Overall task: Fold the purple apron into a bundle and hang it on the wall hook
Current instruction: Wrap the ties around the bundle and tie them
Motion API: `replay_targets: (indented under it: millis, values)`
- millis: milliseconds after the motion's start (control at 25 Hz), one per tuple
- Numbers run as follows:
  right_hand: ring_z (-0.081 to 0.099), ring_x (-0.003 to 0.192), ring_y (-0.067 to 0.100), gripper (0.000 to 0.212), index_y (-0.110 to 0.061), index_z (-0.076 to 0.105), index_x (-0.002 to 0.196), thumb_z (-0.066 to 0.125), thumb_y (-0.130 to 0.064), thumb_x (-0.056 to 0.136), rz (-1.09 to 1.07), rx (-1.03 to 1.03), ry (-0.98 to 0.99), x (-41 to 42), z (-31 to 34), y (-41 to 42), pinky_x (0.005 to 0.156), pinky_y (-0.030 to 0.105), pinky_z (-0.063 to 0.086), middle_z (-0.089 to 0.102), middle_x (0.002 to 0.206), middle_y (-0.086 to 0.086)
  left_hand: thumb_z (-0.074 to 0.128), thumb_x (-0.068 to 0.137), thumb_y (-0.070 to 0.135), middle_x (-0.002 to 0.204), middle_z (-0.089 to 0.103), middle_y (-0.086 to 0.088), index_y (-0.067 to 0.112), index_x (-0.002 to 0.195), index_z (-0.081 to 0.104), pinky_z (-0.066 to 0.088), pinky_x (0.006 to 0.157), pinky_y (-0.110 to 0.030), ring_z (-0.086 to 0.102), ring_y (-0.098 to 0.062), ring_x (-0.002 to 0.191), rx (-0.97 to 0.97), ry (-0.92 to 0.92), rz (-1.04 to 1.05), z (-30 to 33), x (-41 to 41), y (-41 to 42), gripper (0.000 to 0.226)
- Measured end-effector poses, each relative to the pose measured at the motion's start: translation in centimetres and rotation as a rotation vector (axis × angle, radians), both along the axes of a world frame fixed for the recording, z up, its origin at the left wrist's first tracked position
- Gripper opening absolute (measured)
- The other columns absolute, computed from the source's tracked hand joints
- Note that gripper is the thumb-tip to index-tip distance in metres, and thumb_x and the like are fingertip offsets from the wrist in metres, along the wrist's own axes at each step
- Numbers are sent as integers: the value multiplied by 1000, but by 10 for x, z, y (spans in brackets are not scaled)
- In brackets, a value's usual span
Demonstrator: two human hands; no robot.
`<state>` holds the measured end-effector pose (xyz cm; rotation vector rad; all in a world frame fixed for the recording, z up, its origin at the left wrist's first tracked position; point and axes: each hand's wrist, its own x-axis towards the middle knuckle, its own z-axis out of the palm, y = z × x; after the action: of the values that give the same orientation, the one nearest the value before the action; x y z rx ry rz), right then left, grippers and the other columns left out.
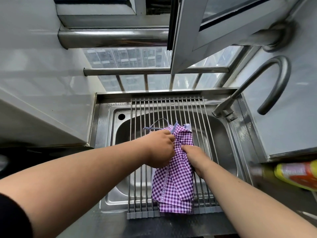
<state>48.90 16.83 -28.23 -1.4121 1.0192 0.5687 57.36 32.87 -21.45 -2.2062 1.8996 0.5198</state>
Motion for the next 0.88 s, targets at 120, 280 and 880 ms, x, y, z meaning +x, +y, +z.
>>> replay_targets:
  millis: [120, 280, 880]
  values:
    - [76, 94, 34, 35, -7, 74, 106, 59, -38, 103, 11, -36, 8, -3, -4, 1, 96, 53, 60, 80, 99, 13, 46, 103, 30, 82, 62, 5, 22, 88, 58, 57, 94, -39, 61, -17, 84, 213, 180, 363, -5, -9, -23, 21]
    - [75, 91, 31, 48, -10, 71, 102, 56, -56, 99, 161, -155, 34, -3, -6, 0, 93, 48, 60, 77, 99, 11, 50, 104, 29, 82, 61, 2, 18, 95, 62, 56, 77, -32, 60, -17, 77, 179, 345, 703, -8, -5, -39, 19]
    - [69, 86, 24, 38, -4, 70, 117, 50, -30, 98, 443, -124, 59, 7, -9, 1, 82, 39, 61, 71, 95, 8, 54, 101, 14, 144, 61, -3, 19, 127, 64, 55, 102, -40, 64, -20, 115, 147, 245, 532, -11, -29, -29, 28]
